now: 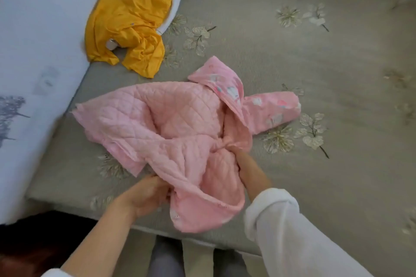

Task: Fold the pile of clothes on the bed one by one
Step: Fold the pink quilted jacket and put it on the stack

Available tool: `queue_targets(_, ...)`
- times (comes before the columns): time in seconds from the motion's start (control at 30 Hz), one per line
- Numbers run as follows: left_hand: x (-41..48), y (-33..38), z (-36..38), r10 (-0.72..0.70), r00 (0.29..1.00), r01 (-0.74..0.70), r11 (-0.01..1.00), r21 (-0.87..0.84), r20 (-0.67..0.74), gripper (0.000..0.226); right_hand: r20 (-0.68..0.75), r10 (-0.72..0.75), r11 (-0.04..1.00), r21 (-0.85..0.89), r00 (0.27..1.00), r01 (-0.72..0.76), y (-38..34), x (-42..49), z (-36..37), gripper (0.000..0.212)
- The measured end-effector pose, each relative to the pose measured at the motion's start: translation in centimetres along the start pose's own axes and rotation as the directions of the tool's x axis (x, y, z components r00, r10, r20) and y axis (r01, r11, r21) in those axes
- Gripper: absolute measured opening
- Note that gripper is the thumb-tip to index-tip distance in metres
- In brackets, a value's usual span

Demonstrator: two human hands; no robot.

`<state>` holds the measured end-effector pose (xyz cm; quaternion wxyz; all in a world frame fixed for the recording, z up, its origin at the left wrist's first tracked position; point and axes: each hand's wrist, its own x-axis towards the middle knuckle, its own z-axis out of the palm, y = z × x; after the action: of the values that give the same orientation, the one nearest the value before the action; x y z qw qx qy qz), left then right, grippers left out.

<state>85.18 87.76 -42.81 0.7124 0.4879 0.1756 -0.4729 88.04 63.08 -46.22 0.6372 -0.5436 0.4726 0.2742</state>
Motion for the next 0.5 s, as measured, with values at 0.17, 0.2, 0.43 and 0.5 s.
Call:
queue_targets(0.17,-1.2,-1.7,3.8,0.185,0.932,-0.353,0.659,-0.664,-0.312,0.034,0.230,-0.130,0.990,-0.018,0.964,0.138,-4.9,-5.2,-6.7,0.008)
queue_targets(0.2,-0.7,-1.5,5.2,0.154,0.904,-0.407,0.603,-0.687,-0.400,0.015,0.334,-0.122,0.989,-0.035,0.935,0.141,-5.6,-6.9,-8.6,0.008)
queue_targets(0.43,2.4,5.1,10.9,-0.058,0.683,-0.272,0.905,-0.327,-0.728,0.025,0.342,-0.210,0.978,0.080,0.916,0.194,-10.4,-12.4,-19.3,0.023)
queue_targets(0.5,2.9,8.8,12.1,0.013,0.662,-0.248,0.947,-0.203,-0.749,0.027,0.219,-0.287,0.953,0.161,0.933,0.256,-12.8,-12.2,-20.3,0.028)
